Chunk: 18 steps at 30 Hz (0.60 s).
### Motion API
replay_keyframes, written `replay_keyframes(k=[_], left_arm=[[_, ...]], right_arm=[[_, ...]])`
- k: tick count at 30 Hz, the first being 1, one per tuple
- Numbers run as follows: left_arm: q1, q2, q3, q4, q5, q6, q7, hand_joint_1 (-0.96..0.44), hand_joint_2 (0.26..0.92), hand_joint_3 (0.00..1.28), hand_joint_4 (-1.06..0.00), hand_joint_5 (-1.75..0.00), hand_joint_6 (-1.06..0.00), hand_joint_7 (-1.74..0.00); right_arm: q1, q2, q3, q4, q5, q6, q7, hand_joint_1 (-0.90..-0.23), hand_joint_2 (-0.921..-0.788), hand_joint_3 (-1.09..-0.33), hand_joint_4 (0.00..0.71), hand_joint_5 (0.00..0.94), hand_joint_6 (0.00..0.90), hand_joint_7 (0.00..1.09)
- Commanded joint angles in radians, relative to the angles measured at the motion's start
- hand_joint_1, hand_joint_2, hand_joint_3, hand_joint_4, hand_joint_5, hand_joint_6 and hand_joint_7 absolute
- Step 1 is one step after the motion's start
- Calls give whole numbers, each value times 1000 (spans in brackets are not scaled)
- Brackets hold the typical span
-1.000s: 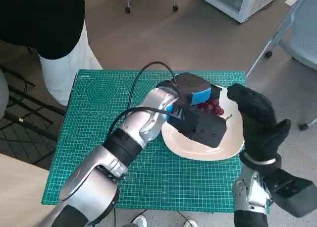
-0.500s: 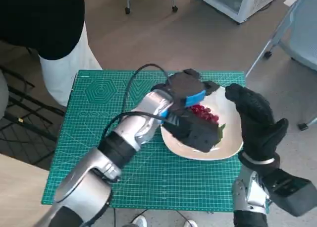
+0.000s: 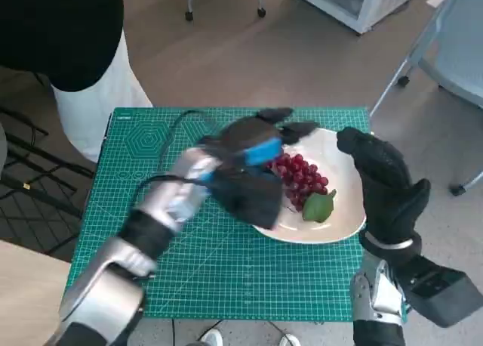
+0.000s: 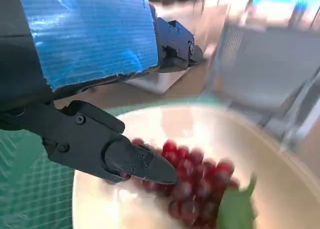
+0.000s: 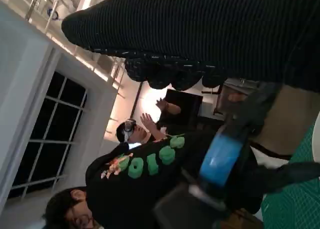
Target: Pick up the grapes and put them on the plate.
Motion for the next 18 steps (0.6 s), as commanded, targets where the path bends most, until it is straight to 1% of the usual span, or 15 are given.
replay_keyframes(k=[1,4,8,11,14,18], left_arm=[[84,30,129,27,-159,-146,25,-495,921,120,-183,-24,-292,-43],[134,23,207,39,-283,-218,-11,-481,921,153,-202,-25,-314,-48],[204,-6,308,50,-468,-284,-97,-484,921,197,-218,-20,-317,-41],[250,-39,375,37,-611,-295,-184,-493,921,225,-222,-16,-313,-34],[292,-70,433,8,-743,-287,-273,-494,921,254,-225,-11,-314,-29],[336,-94,489,-25,-855,-279,-357,-492,921,281,-230,-10,-321,-29]], right_arm=[[15,6,2,3,-18,0,-18,-435,-921,-514,331,2,178,330],[12,7,4,10,-22,-3,-20,-436,-921,-514,331,1,178,330],[6,12,8,17,-30,-8,-26,-436,-921,-516,330,1,178,332],[2,17,13,20,-37,-11,-30,-436,-921,-517,330,1,178,334],[-3,22,17,26,-36,-11,-27,-435,-921,-519,329,1,176,336],[-12,27,22,36,-31,-7,-20,-433,-921,-525,327,0,172,341]])
